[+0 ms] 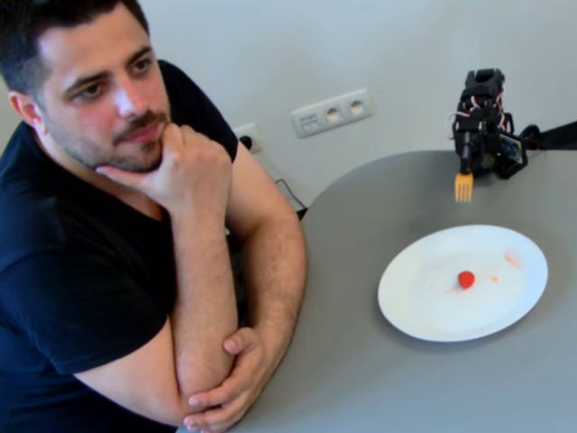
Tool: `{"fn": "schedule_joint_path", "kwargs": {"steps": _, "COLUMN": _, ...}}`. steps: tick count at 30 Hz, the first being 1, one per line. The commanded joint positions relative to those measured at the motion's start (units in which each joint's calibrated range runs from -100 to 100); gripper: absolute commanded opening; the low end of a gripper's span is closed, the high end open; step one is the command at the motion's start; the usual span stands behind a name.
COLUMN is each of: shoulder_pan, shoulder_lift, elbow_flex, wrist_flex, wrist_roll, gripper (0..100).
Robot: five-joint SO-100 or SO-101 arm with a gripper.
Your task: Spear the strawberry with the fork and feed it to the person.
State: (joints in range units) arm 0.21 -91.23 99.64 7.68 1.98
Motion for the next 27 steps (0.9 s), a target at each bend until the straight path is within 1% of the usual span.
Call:
{"fn": "schedule_joint_path", "kwargs": {"steps": 1, "shoulder_pan": -1.70, "shoulder_lift": -0.12, "elbow_flex": -0.45, "wrist_flex": 5.29, "wrist_roll": -3.08, "gripper": 1}}
{"fn": "schedule_joint_path", "kwargs": {"steps": 14, "shoulder_pan": -1.63, "shoulder_lift": -0.72, "elbow_flex": -0.45, "wrist_flex": 4.59, "wrist_roll": -3.08, "gripper": 1}}
{"fn": "schedule_joint_path", "kwargs": {"steps": 16, "shoulder_pan": -1.55, "shoulder_lift": 0.13, "elbow_flex": -0.72, "wrist_flex": 5.20, "wrist_roll": -3.08, "gripper": 1}}
{"fn": "schedule_joint_path", "kwargs": {"steps": 18, "shoulder_pan": -1.85, "shoulder_lift": 1.57, "elbow_flex": -4.78, "wrist_flex": 8.60, "wrist_roll": -3.66, "gripper": 1}}
{"fn": "schedule_joint_path", "kwargs": {"steps": 20, "shoulder_pan": -2.08, "shoulder_lift": 7.58, "elbow_flex": -11.90, "wrist_flex": 12.77, "wrist_roll": -4.81, "gripper": 1}}
{"fn": "schedule_joint_path", "kwargs": {"steps": 21, "shoulder_pan": -1.78, "shoulder_lift": 11.65, "elbow_flex": -15.33, "wrist_flex": 13.73, "wrist_roll": -5.65, "gripper": 1}}
{"fn": "schedule_joint_path", "kwargs": {"steps": 24, "shoulder_pan": -1.63, "shoulder_lift": 23.85, "elbow_flex": -24.07, "wrist_flex": 15.12, "wrist_roll": -5.86, "gripper": 1}}
{"fn": "schedule_joint_path", "kwargs": {"steps": 25, "shoulder_pan": -1.63, "shoulder_lift": 35.79, "elbow_flex": -32.01, "wrist_flex": 16.86, "wrist_roll": -5.86, "gripper": 1}}
{"fn": "schedule_joint_path", "kwargs": {"steps": 27, "shoulder_pan": -1.63, "shoulder_lift": 48.75, "elbow_flex": -40.03, "wrist_flex": 18.17, "wrist_roll": -6.18, "gripper": 1}}
